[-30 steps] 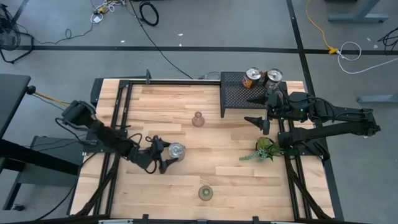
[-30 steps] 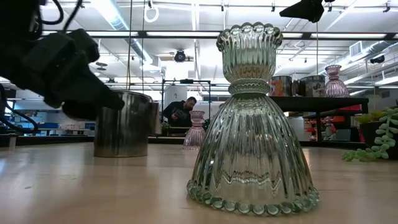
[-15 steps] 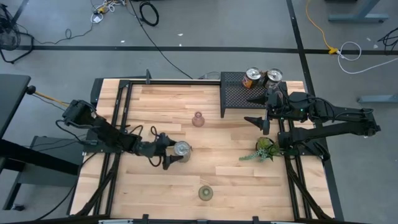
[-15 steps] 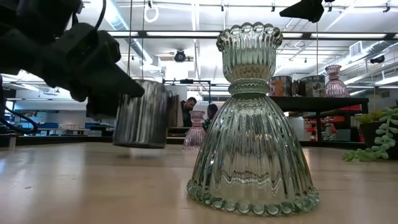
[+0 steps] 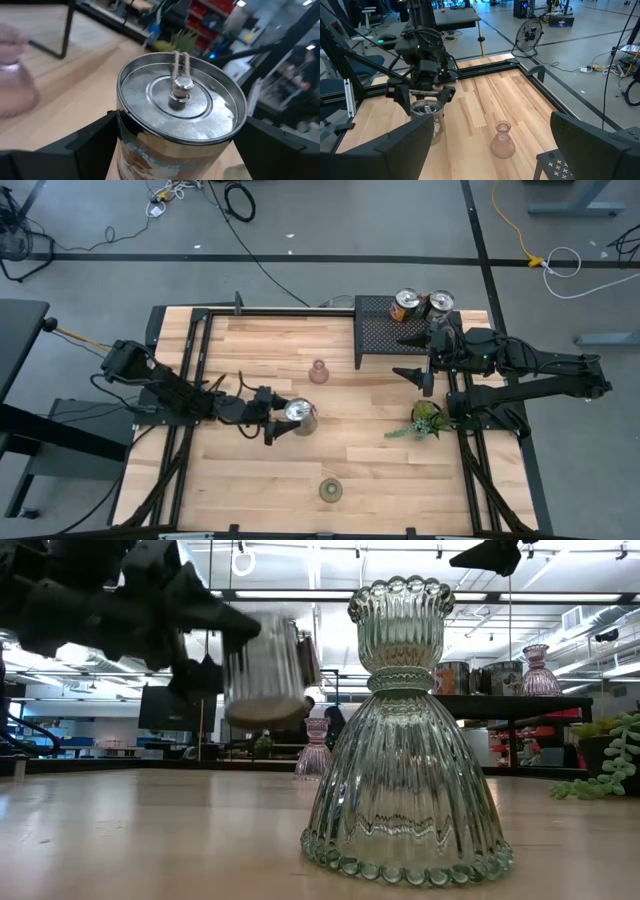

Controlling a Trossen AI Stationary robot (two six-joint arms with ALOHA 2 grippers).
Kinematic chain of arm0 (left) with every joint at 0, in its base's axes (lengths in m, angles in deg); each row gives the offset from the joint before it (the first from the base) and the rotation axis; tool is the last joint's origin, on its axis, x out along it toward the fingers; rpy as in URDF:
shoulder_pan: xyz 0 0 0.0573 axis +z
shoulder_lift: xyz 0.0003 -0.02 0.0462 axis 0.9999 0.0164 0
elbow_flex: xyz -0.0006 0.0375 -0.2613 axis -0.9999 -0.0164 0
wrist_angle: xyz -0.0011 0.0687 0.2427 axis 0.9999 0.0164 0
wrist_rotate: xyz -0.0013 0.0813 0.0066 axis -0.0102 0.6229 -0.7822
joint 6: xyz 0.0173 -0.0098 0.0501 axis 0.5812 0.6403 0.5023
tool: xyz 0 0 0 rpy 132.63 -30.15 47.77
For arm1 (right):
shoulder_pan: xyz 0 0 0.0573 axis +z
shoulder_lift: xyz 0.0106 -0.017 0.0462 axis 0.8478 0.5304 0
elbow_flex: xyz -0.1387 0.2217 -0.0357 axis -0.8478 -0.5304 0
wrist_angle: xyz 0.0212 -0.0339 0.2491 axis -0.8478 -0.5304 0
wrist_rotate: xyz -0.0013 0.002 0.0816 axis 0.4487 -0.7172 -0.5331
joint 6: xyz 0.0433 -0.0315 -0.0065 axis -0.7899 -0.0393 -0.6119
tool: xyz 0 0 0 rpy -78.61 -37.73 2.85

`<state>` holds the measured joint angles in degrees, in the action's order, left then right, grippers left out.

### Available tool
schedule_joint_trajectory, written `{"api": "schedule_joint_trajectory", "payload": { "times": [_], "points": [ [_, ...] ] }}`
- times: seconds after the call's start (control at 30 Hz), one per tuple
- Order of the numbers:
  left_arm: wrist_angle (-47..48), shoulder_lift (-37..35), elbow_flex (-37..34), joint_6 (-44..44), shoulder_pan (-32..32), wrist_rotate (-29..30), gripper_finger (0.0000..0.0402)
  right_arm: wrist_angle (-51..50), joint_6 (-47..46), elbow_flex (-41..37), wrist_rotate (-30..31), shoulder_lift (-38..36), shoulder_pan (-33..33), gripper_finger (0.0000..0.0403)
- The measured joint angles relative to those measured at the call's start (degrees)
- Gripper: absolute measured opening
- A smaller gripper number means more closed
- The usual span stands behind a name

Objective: Pick & Place candle stick holders
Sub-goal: Put the silver scented candle on the shelf aligned with the silver scented candles

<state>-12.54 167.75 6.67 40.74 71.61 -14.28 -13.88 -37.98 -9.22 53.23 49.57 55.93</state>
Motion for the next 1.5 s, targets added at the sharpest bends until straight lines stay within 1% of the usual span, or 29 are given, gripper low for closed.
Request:
{"api": "schedule_joint_trajectory", "payload": {
  "times": [0.13,0.23,0.4,0.47,0.53,0.63,0.8,0.87,0.97,1.03,1.1,1.17,1.3,1.4,1.5],
  "points": [
    [-1.4,0.0,0.2,0.0,1.5,-3.0,0.0355,0.0,0.0,0.0,0.0,0.0,0.0,0.0396],
    [-1.3,0.0,1.8,0.1,2.9,-5.5,0.0358,0.0,0.0,0.0,0.0,0.0,0.0,0.0396],
    [2.2,0.0,7.5,2.0,5.6,-12.0,0.0360,0.0,0.2,0.0,0.0,0.0,0.0,0.0396],
    [5.1,0.0,10.9,3.0,6.6,-14.7,0.0357,0.5,2.5,0.0,0.0,0.1,0.0,0.0396],
    [9.4,0.0,15.0,3.1,7.5,-15.0,0.0356,1.1,5.5,0.0,0.0,0.2,0.0,0.0396],
    [17.4,0.0,21.1,5.6,8.6,-14.7,0.0357,4.6,6.4,0.0,0.1,0.6,0.0,0.0396],
    [29.1,0.0,31.6,10.8,10.7,-14.8,0.0358,13.0,5.3,0.0,0.0,1.8,0.0,0.0396],
    [30.9,0.0,34.7,12.4,12.0,-15.1,0.0358,14.9,1.1,0.0,-0.1,2.4,0.0,0.0396],
    [30.5,-0.1,38.5,14.4,14.1,-14.8,0.0358,15.5,-5.4,0.0,0.0,3.1,0.0,0.0396],
    [31.9,-0.1,41.0,14.6,15.6,-15.3,0.0358,16.1,-7.1,0.0,1.1,3.6,0.0,0.0396],
    [34.9,-0.1,43.8,15.6,17.3,-17.9,0.0358,17.2,-7.6,0.0,2.0,4.2,0.0,0.0396],
    [40.0,-0.1,46.7,16.4,18.7,-19.5,0.0358,18.3,-8.3,0.0,2.2,4.9,0.0,0.0396],
    [51.1,0.1,51.6,19.4,21.5,-20.1,0.0358,17.5,-10.6,0.0,3.4,6.5,0.0,0.0396],
    [53.6,-0.1,54.3,23.0,24.8,-20.0,0.0358,17.1,-11.0,0.0,3.2,7.4,0.0,0.0396],
    [54.7,0.3,54.7,23.6,29.0,-19.8,0.0358,17.8,-12.5,0.0,3.0,7.5,0.0,0.0396]
  ]
}}
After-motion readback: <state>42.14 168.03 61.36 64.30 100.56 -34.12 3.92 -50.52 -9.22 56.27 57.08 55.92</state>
